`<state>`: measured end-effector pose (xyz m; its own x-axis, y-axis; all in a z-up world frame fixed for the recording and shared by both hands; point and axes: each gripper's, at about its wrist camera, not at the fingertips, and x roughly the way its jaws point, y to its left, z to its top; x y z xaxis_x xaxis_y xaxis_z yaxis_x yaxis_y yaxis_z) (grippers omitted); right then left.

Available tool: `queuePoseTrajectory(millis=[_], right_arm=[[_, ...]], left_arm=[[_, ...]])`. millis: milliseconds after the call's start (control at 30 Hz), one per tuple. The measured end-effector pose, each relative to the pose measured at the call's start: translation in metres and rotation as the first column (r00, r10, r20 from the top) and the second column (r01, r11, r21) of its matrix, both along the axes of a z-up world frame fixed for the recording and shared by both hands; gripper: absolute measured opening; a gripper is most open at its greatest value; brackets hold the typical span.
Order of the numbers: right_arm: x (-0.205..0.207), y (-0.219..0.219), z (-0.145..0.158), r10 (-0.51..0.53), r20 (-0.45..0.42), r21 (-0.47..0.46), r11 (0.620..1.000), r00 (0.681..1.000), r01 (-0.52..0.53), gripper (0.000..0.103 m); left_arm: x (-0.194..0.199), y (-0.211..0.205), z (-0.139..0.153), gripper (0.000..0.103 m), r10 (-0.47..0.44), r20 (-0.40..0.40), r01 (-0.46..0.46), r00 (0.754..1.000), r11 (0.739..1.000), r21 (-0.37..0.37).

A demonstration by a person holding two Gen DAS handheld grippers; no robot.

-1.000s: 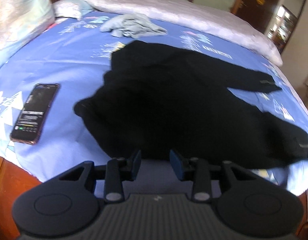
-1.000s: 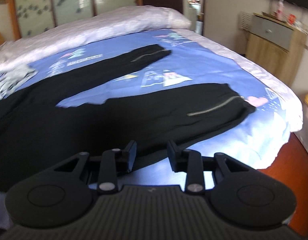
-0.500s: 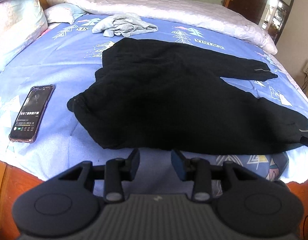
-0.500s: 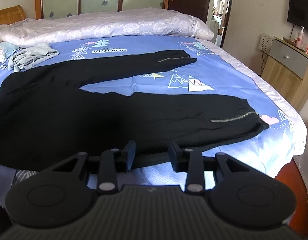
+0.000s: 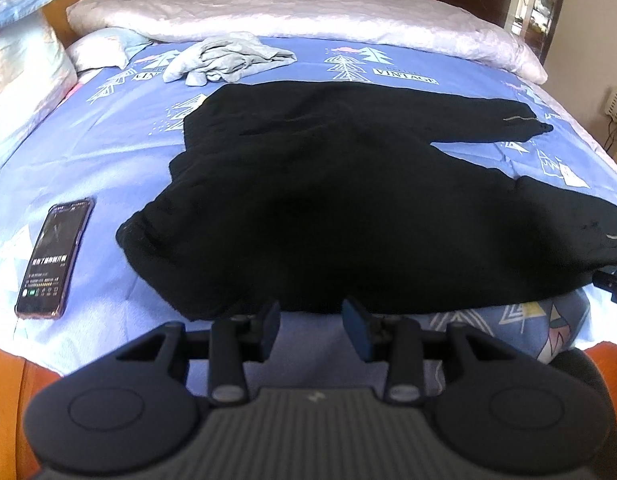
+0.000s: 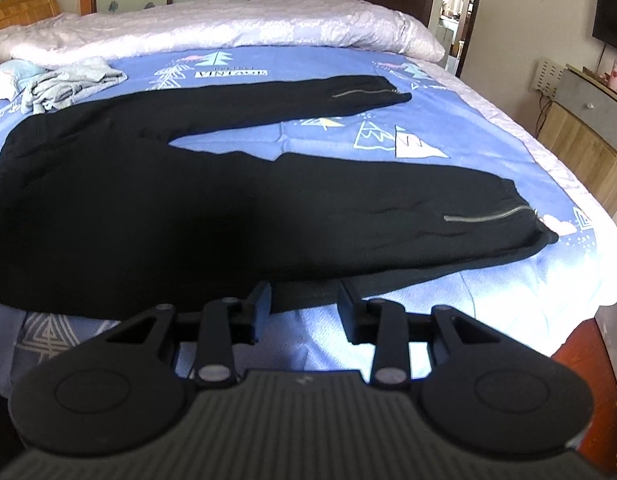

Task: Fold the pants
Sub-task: 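Release the pants and pull both grippers back from the spread pants, then move the right gripper toward the zippered leg cuffs of the black pants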

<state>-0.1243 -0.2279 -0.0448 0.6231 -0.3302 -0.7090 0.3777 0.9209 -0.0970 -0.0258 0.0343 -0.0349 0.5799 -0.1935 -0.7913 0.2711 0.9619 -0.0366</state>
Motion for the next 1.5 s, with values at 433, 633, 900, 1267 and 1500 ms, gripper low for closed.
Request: queuePoseTrajectory(millis=[433,633,900,1267,1500], right_arm=[[0.011,0.008,-0.011,0.027,-0.039,0.000,1.000,0.999,-0.027,0.045],[0.016,0.009,-0.013,0.033,-0.047,-0.003,0.999,0.998,-0.033,0.048],[0.019,0.008,-0.014,0.038,-0.053,0.000,0.999,0.998,-0.038,0.048],[0.021,0.002,-0.016,0.055,-0.053,0.055,0.997,0.997,-0.052,0.048],[0.010,-0.008,-0.010,0.055,-0.016,0.197,0.979,0.998,-0.051,0.049]], left_arm=[[0.007,-0.010,-0.007,0.041,-0.008,-0.017,0.008,1.000,0.999,0.045],[0.011,-0.011,-0.009,0.041,-0.008,-0.023,0.009,1.000,0.998,0.059],[0.014,-0.016,-0.009,0.043,-0.018,-0.020,0.019,1.000,0.998,0.067],[0.018,-0.018,-0.009,0.045,-0.024,-0.018,0.026,1.000,0.997,0.079],[0.024,-0.026,-0.003,0.045,-0.039,0.025,0.036,0.999,0.992,0.123]])
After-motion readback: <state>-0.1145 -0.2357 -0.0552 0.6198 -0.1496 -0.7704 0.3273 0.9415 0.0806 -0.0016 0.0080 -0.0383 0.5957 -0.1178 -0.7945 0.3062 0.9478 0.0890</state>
